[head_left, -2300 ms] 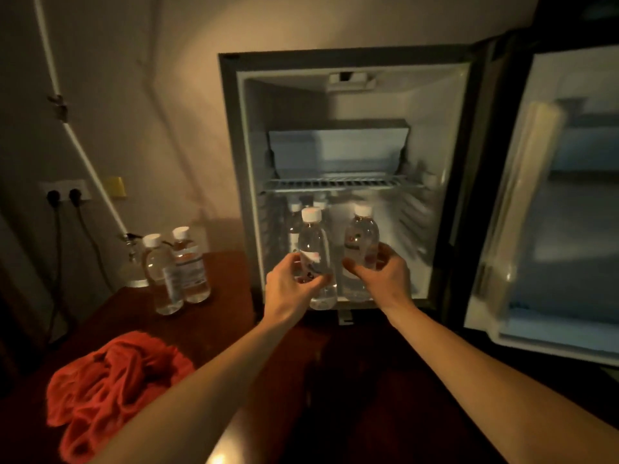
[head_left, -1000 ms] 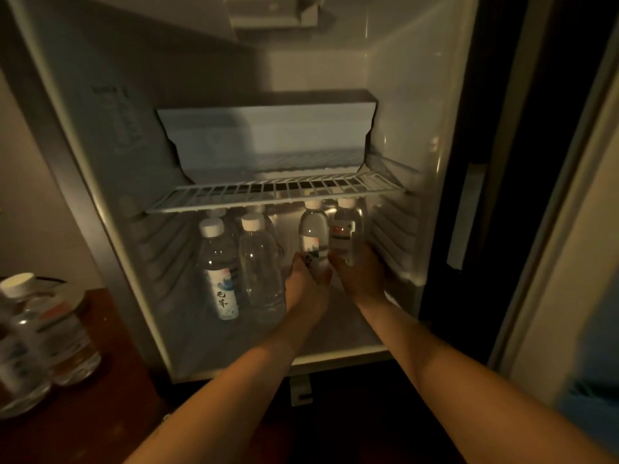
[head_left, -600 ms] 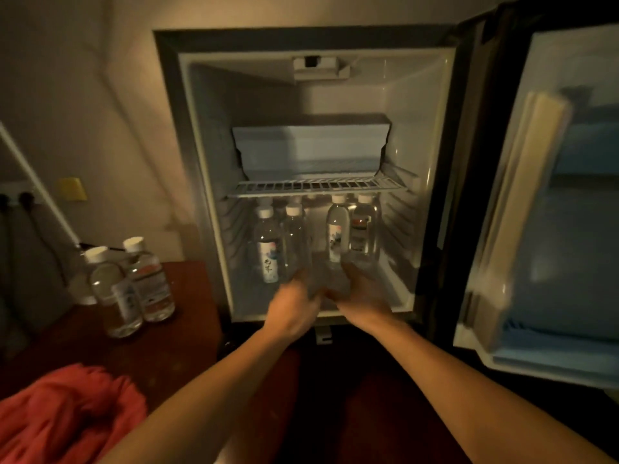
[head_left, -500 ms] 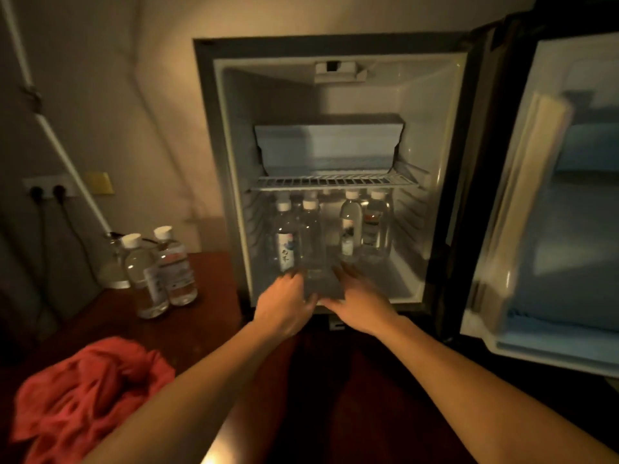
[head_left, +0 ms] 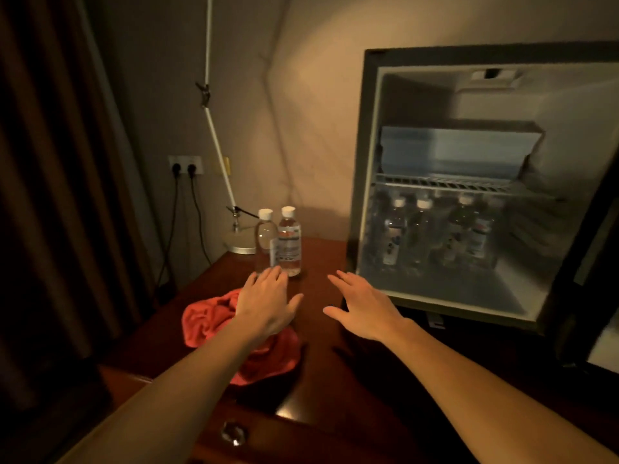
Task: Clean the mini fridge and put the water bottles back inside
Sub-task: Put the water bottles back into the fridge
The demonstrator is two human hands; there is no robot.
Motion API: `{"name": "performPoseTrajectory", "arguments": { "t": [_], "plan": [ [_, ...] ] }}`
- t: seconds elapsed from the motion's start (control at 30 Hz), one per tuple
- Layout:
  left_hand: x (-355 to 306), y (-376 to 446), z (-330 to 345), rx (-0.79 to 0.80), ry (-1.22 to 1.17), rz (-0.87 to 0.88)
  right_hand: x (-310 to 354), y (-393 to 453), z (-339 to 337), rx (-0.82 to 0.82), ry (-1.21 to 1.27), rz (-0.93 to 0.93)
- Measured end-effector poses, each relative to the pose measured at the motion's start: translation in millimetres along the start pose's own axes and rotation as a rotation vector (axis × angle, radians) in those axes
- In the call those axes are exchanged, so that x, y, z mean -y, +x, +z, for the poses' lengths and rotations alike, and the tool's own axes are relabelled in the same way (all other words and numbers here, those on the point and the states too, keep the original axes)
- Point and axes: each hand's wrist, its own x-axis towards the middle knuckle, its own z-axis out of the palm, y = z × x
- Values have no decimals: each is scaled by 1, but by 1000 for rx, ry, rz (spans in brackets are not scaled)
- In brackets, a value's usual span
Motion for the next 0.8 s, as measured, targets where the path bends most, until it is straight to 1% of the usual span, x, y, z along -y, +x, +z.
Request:
{"name": "performPoseTrajectory", "arguments": {
  "t": [0.1, 0.13, 0.2, 0.27, 0.37, 0.43, 0.53, 0.6, 0.67, 0.8],
  "plan": [
    [30, 5, -1, -10, -56, -86, 18, 28, 10, 7, 70, 1],
    [39, 9, 0, -3, -134, -131, 22, 37, 12, 3, 116, 15],
    [53, 19, 2, 17, -415, -252, 28, 57, 18, -35, 257, 65],
    [62, 34, 7, -5, -681, -343, 31, 79, 24, -80, 418, 138],
    [71, 58, 21, -54, -867, -434, 30, 114, 36, -104, 618, 266],
    [76, 76, 31, -63, -917, -455, 25, 137, 44, -118, 740, 323],
    [84, 102, 44, -48, -903, -454, 17, 168, 57, -135, 871, 357],
    [88, 115, 52, -60, -886, -444, 12, 184, 65, -142, 897, 336],
    [89, 124, 60, -74, -870, -405, 9, 198, 73, -150, 894, 275],
    [90, 133, 74, -110, -930, -361, 7, 212, 87, -163, 944, 229]
  ]
}}
